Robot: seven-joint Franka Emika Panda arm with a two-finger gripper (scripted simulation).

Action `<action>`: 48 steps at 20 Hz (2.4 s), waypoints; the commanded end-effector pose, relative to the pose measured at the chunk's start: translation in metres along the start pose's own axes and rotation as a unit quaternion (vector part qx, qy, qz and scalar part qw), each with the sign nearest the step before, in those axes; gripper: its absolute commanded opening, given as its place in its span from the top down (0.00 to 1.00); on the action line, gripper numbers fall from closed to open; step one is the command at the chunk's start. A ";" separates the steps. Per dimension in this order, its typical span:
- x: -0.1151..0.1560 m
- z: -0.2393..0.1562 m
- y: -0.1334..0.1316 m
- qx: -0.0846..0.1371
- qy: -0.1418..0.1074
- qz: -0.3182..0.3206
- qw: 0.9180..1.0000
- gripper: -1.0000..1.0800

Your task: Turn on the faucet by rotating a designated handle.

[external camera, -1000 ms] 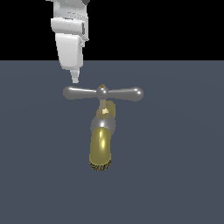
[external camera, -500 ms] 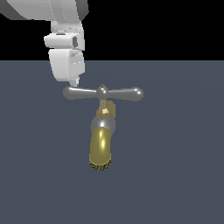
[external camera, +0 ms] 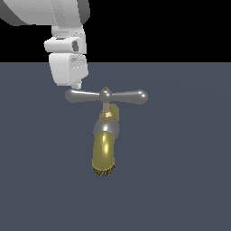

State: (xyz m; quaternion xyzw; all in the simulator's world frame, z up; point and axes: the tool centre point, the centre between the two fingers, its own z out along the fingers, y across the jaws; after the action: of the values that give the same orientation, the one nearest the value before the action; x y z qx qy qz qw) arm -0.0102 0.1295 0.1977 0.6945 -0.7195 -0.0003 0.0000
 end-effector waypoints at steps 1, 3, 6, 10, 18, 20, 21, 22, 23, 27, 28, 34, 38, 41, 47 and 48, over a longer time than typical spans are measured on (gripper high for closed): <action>0.000 0.000 0.003 0.000 0.000 0.000 1.000 1.00; -0.001 0.000 0.008 0.000 0.000 0.000 1.000 1.00; -0.002 0.000 0.016 0.000 0.000 0.000 1.000 1.00; -0.003 0.000 0.027 0.000 0.000 0.000 1.000 1.00; -0.005 0.000 0.047 0.000 0.000 0.000 1.000 1.00; -0.005 0.000 0.052 0.000 0.000 0.000 1.000 1.00; -0.006 0.000 0.055 0.000 0.000 0.000 1.000 1.00; -0.006 0.000 0.058 0.000 0.000 0.000 1.000 1.00; -0.006 0.000 0.060 0.000 0.000 0.000 1.000 1.00; -0.007 0.000 0.070 0.000 0.000 0.000 1.000 1.00; -0.008 0.000 0.073 0.000 0.000 0.000 1.000 1.00; -0.009 0.000 0.088 0.000 0.000 0.000 1.000 1.00; -0.003 0.000 0.087 0.003 0.001 0.003 1.000 1.00; 0.002 0.000 0.094 0.003 0.001 0.003 1.000 1.00; 0.011 0.000 0.107 0.002 0.001 0.003 1.000 1.00; 0.013 0.000 0.109 0.002 0.001 0.002 1.000 1.00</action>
State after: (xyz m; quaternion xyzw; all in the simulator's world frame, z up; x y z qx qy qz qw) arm -0.1162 0.1316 0.1980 0.6985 -0.7156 0.0023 -0.0033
